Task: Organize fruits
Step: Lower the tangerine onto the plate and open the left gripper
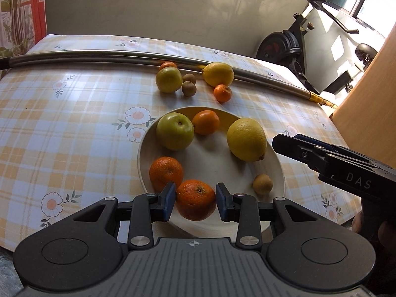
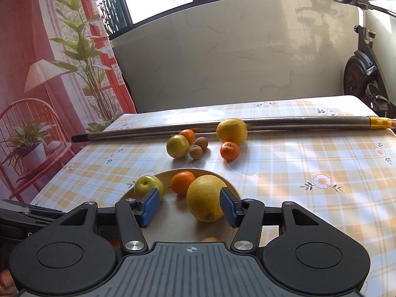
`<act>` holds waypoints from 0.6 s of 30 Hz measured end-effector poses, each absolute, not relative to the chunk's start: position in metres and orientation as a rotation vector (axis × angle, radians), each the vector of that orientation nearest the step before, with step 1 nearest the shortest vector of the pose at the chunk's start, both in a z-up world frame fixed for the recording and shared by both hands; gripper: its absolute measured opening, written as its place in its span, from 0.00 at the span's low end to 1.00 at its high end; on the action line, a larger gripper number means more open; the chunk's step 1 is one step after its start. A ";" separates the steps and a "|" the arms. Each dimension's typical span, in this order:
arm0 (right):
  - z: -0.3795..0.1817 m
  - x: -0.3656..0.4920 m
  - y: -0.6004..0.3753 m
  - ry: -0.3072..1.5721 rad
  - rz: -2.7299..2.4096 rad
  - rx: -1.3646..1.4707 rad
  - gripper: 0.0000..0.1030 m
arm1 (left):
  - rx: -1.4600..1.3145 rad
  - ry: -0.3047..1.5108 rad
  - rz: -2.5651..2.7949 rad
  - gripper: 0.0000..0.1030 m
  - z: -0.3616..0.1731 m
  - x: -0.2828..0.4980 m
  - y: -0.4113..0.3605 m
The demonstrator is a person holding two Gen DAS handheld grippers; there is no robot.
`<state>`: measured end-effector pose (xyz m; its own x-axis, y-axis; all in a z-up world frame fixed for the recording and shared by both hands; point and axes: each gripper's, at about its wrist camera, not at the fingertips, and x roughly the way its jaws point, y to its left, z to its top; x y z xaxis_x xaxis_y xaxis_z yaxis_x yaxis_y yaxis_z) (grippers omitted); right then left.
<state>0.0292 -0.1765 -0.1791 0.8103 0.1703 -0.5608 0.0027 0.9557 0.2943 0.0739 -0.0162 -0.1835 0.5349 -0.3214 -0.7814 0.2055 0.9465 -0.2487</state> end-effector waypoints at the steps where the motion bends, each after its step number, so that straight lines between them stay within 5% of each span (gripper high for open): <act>1: -0.180 0.029 -0.178 0.625 0.085 0.295 0.49 | -0.132 0.961 -0.315 0.36 -0.184 0.074 -0.016; 18: -0.194 0.030 -0.193 0.635 0.023 0.350 0.49 | -0.070 0.946 -0.273 0.36 -0.196 0.092 -0.020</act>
